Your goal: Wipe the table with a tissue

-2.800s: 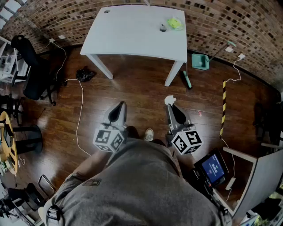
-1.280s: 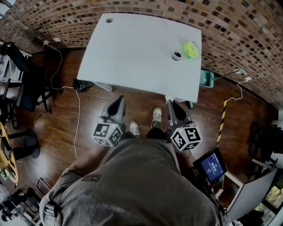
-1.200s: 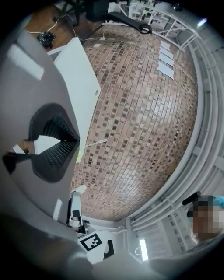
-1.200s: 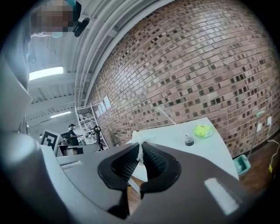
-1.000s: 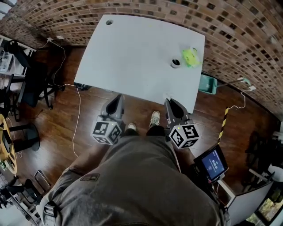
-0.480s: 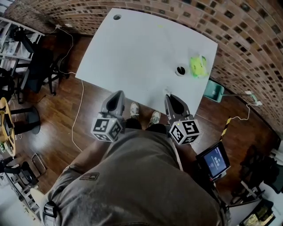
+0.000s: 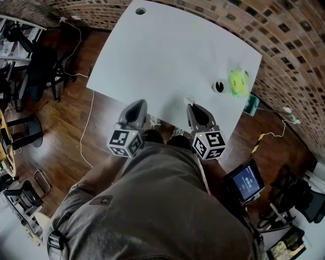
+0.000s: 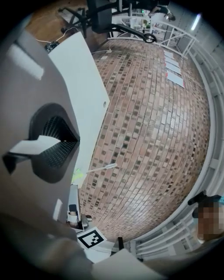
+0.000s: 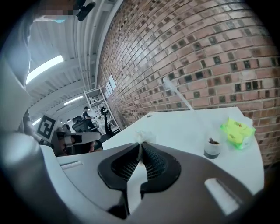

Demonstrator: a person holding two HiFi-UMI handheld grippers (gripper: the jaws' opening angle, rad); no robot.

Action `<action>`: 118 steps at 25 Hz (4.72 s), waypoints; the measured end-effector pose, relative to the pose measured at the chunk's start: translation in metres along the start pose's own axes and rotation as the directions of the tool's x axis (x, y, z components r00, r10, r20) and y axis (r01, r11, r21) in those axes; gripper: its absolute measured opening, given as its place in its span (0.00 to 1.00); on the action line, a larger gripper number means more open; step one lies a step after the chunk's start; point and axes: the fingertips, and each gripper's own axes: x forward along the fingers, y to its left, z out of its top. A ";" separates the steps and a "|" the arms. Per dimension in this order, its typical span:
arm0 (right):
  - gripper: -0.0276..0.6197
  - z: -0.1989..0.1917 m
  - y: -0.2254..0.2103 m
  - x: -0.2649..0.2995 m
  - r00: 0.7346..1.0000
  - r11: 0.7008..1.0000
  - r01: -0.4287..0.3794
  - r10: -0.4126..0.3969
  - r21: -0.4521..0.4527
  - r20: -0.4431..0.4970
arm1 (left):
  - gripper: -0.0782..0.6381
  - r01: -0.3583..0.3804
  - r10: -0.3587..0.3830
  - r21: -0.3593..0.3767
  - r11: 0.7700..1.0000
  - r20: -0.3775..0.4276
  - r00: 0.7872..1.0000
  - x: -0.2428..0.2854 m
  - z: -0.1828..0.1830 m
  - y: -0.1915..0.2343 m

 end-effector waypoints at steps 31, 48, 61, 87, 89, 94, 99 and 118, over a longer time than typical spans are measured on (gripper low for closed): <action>0.09 -0.096 -0.008 0.133 0.869 0.967 -0.035 -0.094 -0.250 -0.486 | 0.11 -0.049 0.029 -0.089 0.995 -0.219 0.975 0.033 -0.068 0.096; 0.09 -0.117 0.041 0.146 0.814 0.943 -0.168 -0.032 -0.287 -0.580 | 0.11 -0.071 0.044 -0.135 0.988 -0.195 0.980 0.034 -0.057 0.125; 0.09 -0.091 -0.009 0.158 0.828 0.941 -0.064 -0.136 -0.333 -0.544 | 0.11 -0.083 0.061 -0.128 0.988 -0.167 0.984 0.034 -0.043 0.136; 0.09 -0.068 -0.023 0.187 0.847 0.944 -0.007 -0.170 -0.331 -0.503 | 0.11 -0.123 0.106 -0.117 0.985 -0.142 0.984 0.021 -0.025 0.161; 0.09 -0.072 -0.008 0.190 0.846 0.939 -0.049 -0.142 -0.341 -0.515 | 0.11 -0.127 0.110 -0.116 0.985 -0.142 0.984 0.019 -0.025 0.161; 0.09 -0.100 0.065 0.195 0.827 0.924 -0.208 -0.010 -0.322 -0.562 | 0.11 -0.138 0.122 -0.108 0.984 -0.144 0.982 0.008 -0.024 0.167; 0.09 -0.114 0.092 0.193 0.822 0.924 -0.245 0.037 -0.295 -0.568 | 0.11 -0.127 0.112 -0.090 0.988 -0.149 0.982 0.004 -0.023 0.167; 0.09 -0.077 -0.135 0.077 0.789 0.893 0.411 -0.448 -0.182 -0.420 | 0.11 0.050 -0.054 -0.026 0.998 -0.180 0.982 0.044 -0.019 0.116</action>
